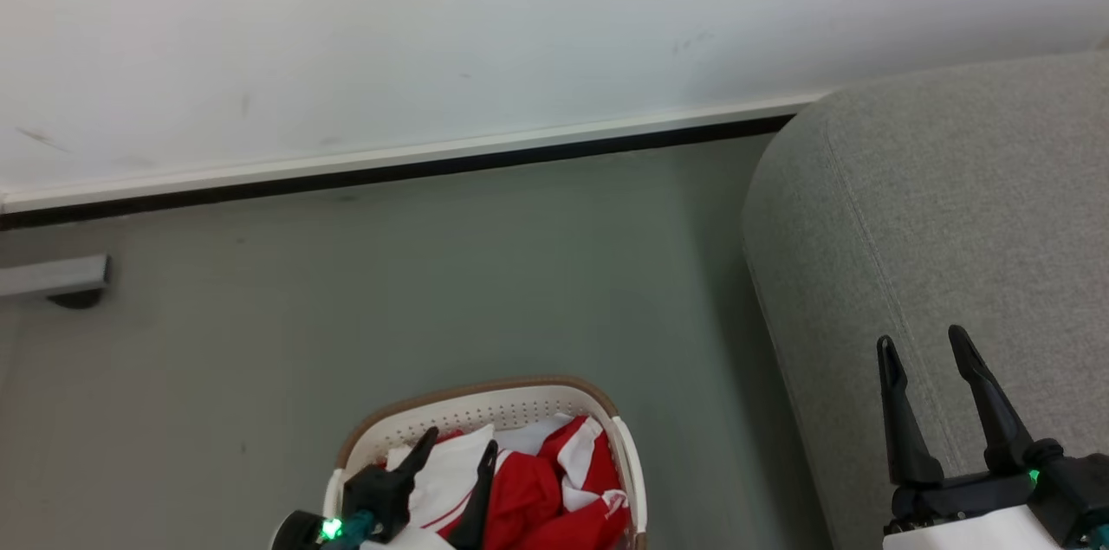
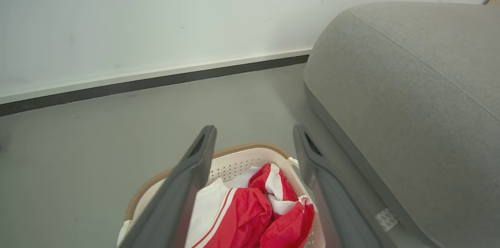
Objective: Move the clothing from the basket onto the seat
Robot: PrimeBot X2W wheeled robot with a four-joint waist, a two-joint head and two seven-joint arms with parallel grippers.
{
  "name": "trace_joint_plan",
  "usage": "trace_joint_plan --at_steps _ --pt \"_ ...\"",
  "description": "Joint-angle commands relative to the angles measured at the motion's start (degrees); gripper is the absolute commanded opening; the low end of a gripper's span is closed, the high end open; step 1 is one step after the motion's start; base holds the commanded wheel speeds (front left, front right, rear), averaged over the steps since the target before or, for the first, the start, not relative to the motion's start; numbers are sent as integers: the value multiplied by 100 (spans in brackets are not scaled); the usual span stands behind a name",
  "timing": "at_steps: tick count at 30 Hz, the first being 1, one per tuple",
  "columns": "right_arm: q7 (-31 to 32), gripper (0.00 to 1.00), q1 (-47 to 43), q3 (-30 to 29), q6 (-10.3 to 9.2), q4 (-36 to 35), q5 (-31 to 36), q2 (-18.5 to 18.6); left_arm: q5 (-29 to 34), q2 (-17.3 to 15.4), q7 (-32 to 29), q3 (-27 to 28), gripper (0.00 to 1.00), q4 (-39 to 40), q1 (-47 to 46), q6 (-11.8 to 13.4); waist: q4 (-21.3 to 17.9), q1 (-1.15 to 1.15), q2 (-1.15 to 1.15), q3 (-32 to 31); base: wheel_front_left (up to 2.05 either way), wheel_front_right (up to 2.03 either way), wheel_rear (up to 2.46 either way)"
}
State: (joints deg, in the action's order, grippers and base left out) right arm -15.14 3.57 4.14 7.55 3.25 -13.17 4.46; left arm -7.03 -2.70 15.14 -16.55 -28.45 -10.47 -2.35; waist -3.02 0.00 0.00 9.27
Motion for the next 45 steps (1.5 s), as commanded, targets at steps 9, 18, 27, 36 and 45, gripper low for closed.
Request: trace_joint_plan --at_steps 9,18,27,36,45 --pt "-2 100 429 -14 -12 -142 -13 -35 -6 -38 -55 -474 100 -1414 -896 -59 -421 0 0 787 0 0 0" --pt "-2 100 906 13 -12 -376 -38 -81 -115 -37 -343 -917 100 -2490 -1848 27 -605 0 0 1672 0 0 0" --pt "-2 100 1363 117 -12 -564 -45 -124 6 -83 -458 -1101 100 -3385 -2615 147 -790 0 0 2481 0 0 0" --pt "-2 100 1660 201 -12 -750 -102 -150 152 -287 -390 -1205 100 -3882 -3314 361 -938 0 0 3211 0 0 0" --pt "-2 100 1749 241 -12 -858 -227 -160 181 -437 -377 -1292 100 -4202 -3795 398 -1098 0 0 3779 0 0 0"
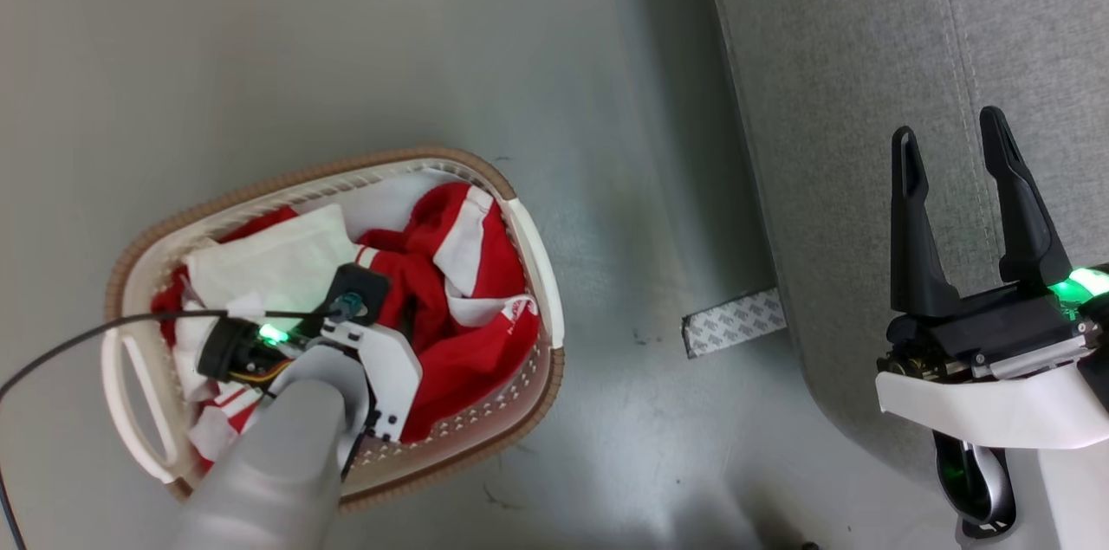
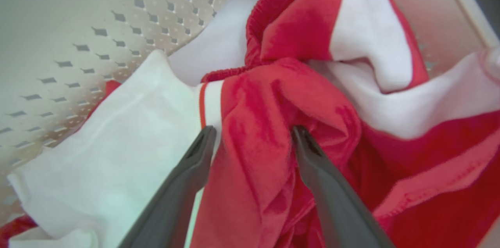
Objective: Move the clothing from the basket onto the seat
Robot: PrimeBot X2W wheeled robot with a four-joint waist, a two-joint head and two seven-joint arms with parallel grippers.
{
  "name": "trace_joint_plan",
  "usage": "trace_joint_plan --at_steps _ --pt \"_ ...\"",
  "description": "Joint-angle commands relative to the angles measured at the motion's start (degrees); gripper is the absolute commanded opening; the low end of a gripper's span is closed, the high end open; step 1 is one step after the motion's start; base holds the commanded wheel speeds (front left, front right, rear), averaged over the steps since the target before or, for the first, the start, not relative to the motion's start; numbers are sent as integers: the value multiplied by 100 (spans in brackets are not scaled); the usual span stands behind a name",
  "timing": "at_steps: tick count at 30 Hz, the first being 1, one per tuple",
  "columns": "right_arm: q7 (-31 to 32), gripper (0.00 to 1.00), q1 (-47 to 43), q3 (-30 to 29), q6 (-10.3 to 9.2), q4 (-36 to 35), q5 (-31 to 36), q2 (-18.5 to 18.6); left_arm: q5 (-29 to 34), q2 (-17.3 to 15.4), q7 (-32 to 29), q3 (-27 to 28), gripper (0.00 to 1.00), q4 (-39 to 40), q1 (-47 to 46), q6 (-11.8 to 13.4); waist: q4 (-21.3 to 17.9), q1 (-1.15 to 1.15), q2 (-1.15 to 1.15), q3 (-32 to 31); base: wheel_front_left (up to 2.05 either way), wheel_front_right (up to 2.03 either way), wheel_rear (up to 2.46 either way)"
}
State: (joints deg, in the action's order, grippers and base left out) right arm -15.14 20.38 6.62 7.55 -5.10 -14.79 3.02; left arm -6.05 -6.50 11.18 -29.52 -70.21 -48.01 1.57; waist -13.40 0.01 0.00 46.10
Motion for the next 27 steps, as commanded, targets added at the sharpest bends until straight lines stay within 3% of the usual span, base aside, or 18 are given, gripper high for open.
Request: trace_joint_plan --at_steps 1,7,8,9,10,19,27 --pt "-2 100 62 -10 -12 -35 -83 -17 80 -72 29 -4 100 -52 -71 15 -77 -1 0 141 0 0 0" --pt "-2 100 39 -2 -12 -102 -118 -17 19 -122 56 -41 100 -143 -224 -12 -128 -1 0 375 0 0 0" --pt "-2 100 28 -1 -12 -104 -115 -18 -3 -109 49 -49 70 -161 -230 -46 -125 -1 0 389 0 0 0" --pt "-2 100 17 0 -12 -102 -108 -18 -27 -97 59 -52 26 -172 -248 -44 -120 -1 0 402 0 0 0" --pt "-2 100 12 -2 -12 -101 -101 -18 -46 -84 85 -51 0 -178 -269 -58 -113 -1 0 411 0 0 0" --pt "-2 100 66 -15 -12 1 -22 -17 -230 55 289 2 0 -181 -191 -74 37 -1 0 171 0 0 0" --pt "-2 100 -148 -88 -12 158 18 -12 -508 251 399 86 0 232 334 -121 346 -1 0 -736 0 0 0"
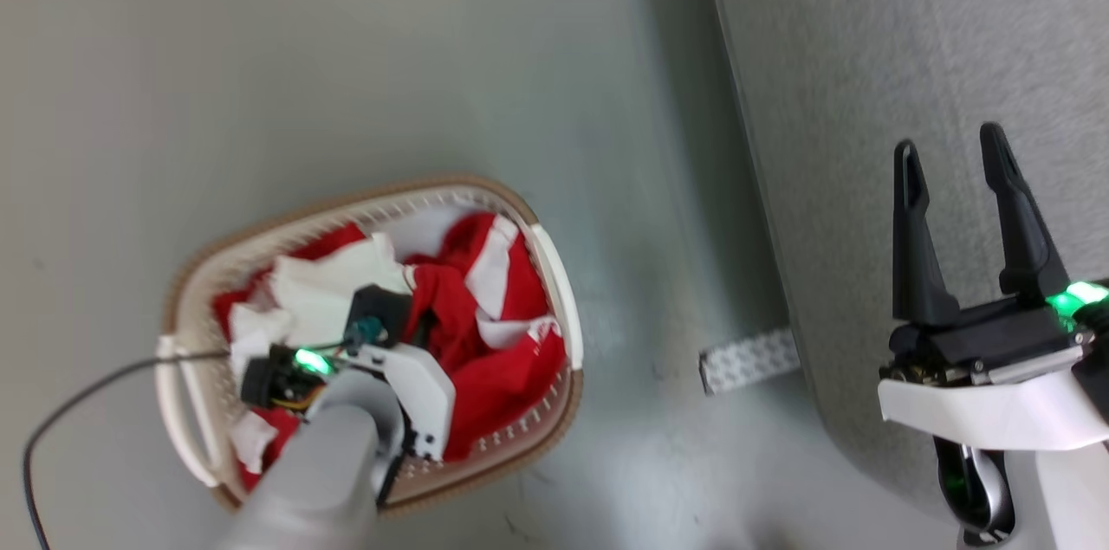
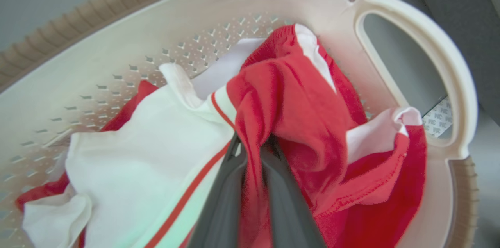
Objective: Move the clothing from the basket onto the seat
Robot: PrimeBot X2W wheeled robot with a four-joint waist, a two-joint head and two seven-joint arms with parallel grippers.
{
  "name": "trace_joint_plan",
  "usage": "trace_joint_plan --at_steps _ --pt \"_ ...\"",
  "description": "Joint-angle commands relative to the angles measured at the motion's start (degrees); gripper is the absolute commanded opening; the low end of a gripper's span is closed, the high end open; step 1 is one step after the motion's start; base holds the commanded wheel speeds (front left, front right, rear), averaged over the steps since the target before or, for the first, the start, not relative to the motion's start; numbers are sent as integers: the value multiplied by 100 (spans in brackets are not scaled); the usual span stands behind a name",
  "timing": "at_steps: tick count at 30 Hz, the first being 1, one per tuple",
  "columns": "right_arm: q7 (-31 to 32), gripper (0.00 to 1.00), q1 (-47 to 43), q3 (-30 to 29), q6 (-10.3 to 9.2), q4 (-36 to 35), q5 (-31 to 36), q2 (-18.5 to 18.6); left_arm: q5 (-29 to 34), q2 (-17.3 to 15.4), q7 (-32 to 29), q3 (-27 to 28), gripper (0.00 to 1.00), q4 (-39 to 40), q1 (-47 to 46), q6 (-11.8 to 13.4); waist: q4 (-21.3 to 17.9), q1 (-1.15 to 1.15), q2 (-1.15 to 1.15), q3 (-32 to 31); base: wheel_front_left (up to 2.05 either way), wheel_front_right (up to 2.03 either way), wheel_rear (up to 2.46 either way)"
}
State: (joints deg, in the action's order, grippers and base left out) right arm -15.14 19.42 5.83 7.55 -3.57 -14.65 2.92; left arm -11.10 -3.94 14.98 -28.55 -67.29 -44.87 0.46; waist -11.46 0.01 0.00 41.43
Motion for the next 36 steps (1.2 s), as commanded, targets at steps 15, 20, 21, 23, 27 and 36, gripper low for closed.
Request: trace_joint_plan --at_steps 15,20,21,23,27,36 --pt "-2 100 -1173 1 -12 497 87 1 -433 71 18 241 0 1950 1954 -72 770 -1 0 -2754 0 0 0" --pt "-2 100 -1509 28 -12 594 92 1 -513 30 18 345 0 2613 2355 -54 929 -1 0 -3264 0 0 0" --pt "-2 100 -1560 40 -12 611 87 1 -539 20 18 362 0 2725 2419 -58 947 -1 0 -3341 0 0 0" --pt "-2 100 -1632 48 -12 632 86 1 -558 -3 18 377 0 2968 2508 -55 979 -1 0 -3469 0 0 0" --pt "-2 100 -1782 79 -12 684 101 1 -603 -13 19 393 0 3428 2666 -12 1018 -1 0 -3711 0 0 0" --pt "-2 100 -2122 182 -12 790 148 13 -664 -25 -73 428 0 4502 2759 155 1014 -1 0 -4179 0 0 0"
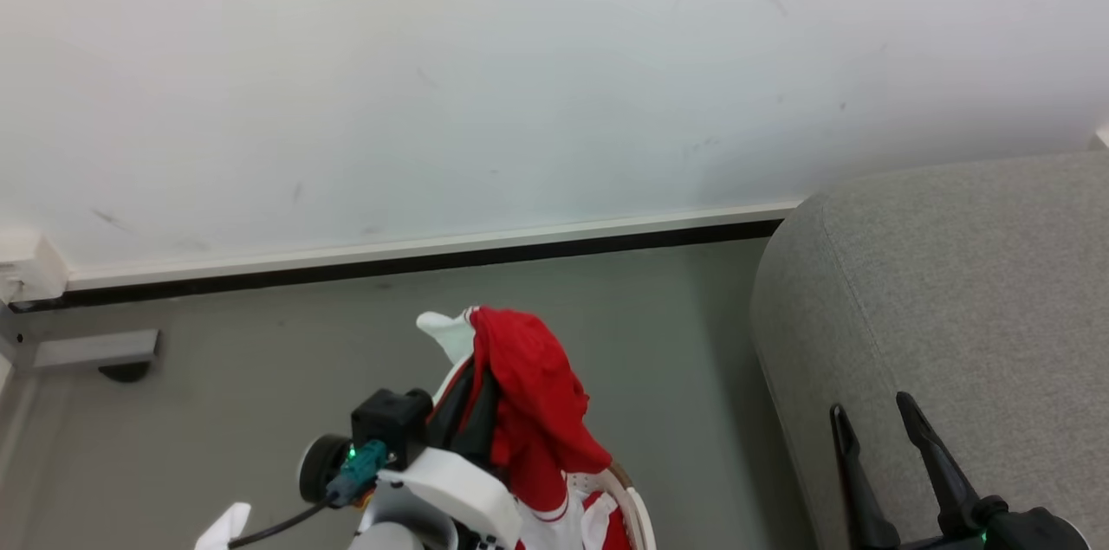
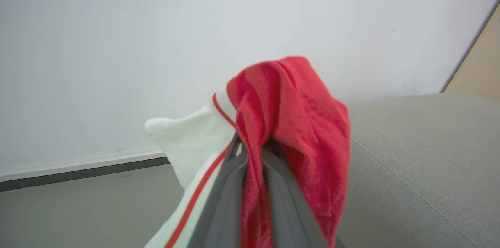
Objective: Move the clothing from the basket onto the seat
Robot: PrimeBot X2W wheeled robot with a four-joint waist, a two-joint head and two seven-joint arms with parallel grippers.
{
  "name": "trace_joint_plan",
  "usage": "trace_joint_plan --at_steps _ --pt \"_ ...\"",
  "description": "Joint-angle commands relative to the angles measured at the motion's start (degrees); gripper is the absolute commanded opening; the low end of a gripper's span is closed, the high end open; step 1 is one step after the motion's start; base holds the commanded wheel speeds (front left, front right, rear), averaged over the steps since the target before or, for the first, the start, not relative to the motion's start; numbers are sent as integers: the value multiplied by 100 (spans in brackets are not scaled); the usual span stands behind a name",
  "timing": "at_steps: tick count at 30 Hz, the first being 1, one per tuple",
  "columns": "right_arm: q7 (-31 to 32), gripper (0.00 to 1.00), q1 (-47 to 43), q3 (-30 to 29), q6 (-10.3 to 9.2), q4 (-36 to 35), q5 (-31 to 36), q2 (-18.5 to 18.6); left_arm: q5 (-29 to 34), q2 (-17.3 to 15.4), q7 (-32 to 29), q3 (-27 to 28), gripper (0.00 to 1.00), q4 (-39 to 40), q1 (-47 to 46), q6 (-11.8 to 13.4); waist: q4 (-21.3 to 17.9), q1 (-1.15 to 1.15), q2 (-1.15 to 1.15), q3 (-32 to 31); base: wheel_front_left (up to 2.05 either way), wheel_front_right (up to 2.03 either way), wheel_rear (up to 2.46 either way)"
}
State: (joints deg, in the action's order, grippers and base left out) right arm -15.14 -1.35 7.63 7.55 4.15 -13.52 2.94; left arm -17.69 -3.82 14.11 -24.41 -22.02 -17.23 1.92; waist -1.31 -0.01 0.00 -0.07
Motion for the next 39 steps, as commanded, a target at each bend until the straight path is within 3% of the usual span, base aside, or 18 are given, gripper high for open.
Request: trace_joint_plan --at_steps 1,10,21,33,39 --pt "-2 100 -72 22 -12 25 40 25 0 -44 -21 23 0 106 -37 29 -6 1 0 -60 0 0 0" --pt "-2 100 -202 174 -12 31 3 190 -91 -129 -268 119 0 1061 -198 156 -106 1 0 -304 0 0 0" --pt "-2 100 -135 433 -12 -234 131 365 -81 -229 -520 60 0 1468 -102 241 -223 1 0 -355 0 0 0" --pt "-1 100 637 2154 -12 -73 186 983 -47 -224 -634 -88 0 1709 -179 264 -216 1 0 -296 0 0 0" --pt "-1 100 1310 2801 -13 364 153 1017 -22 -180 -671 -231 0 1798 -220 242 -211 1 0 -288 0 0 0"
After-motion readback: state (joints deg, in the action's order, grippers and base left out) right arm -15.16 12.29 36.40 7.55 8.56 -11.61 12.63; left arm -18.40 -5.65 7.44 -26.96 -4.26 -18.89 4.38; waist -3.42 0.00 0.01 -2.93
